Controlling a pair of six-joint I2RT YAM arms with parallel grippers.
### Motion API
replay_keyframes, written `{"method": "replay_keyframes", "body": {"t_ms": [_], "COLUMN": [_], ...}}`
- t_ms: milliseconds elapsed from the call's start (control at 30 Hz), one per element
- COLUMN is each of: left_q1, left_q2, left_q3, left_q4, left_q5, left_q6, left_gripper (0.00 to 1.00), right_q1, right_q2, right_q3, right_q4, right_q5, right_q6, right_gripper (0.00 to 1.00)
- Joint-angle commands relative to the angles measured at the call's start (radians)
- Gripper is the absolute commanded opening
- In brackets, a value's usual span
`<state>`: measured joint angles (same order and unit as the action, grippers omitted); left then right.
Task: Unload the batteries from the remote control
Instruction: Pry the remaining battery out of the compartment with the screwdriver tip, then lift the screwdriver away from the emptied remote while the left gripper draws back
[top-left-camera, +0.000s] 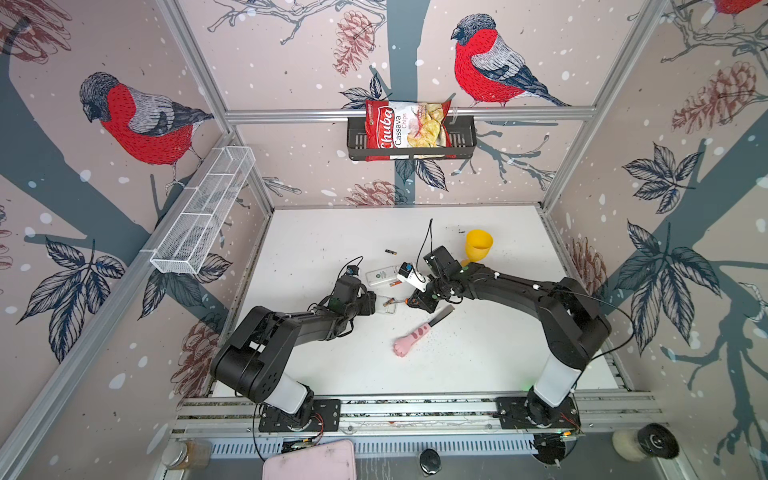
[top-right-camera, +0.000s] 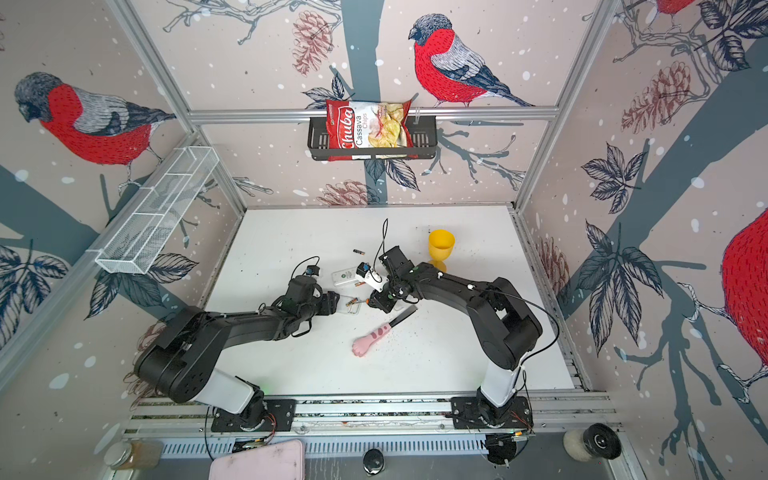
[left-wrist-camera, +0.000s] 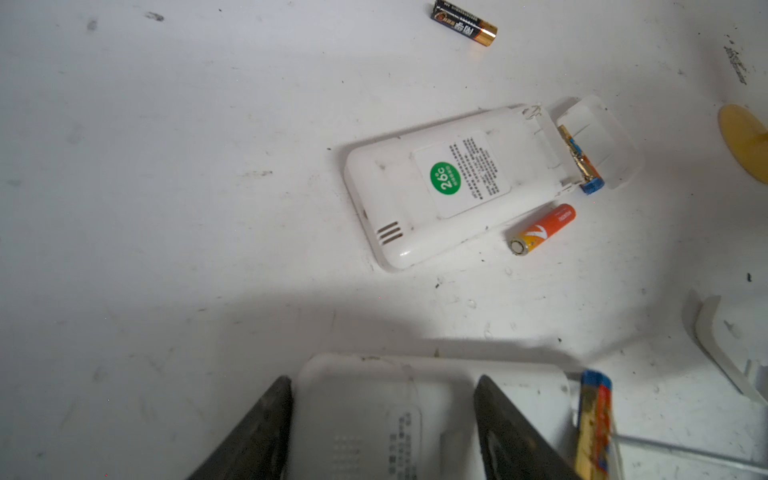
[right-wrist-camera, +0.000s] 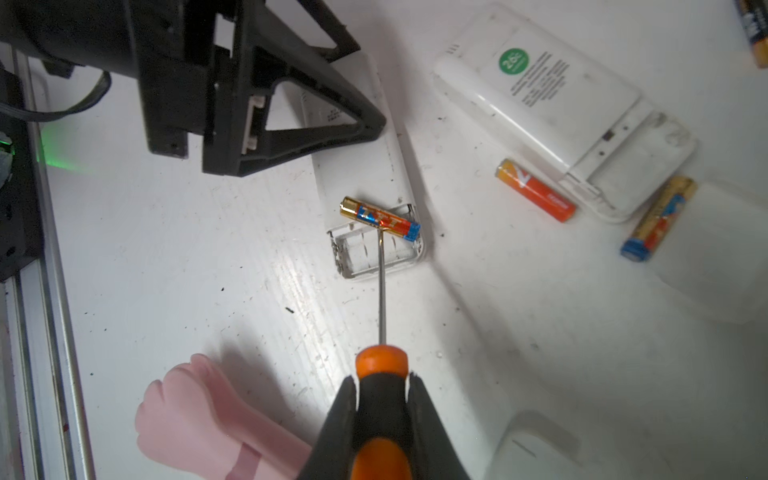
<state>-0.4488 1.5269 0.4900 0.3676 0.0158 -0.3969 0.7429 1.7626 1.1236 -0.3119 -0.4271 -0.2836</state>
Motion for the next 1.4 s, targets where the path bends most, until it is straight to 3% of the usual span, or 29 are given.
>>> {"method": "replay_keyframes", "body": {"t_ms": [0,700,900,1200,1367], "left_q1": [0.001,-0.001,-0.001,-0.001,0.0], "left_q2": [0.003,-0.008,-0.033,-0.166,-0.28], "left_q3": [-0.007,-0.006,-0.011,-0.017,-0.013], "left_q4": [-0.022,-0.028,-0.038,-0.066,-0.099], "left_q5": [0.033,0.027,0.019,-0.04,-0.034], "left_q6": [-0.019,-0.02,-0.018,-0.004,0.002], "left_gripper": [0.69,0.68,0.69,0.95,0.97], "right_q1": [0.001,-0.014,-0.018,-0.016,-0.012], "right_q2": [-0.009,-0.023,-0.028,-0.144,-0.288], "right_q3": [0.006,-0.003,-0.013,-0.166,-0.312], "right_q4": [0.048,0.033,0.079,0.311,0.443], "right_q5": [-0.021,-0.01,0.048,0.158,0.225], "right_q6": [0.012,0.004,0.043,0.151,0.234], "right_gripper": [0.0,0.0,0.0,0.01,0.01]}}
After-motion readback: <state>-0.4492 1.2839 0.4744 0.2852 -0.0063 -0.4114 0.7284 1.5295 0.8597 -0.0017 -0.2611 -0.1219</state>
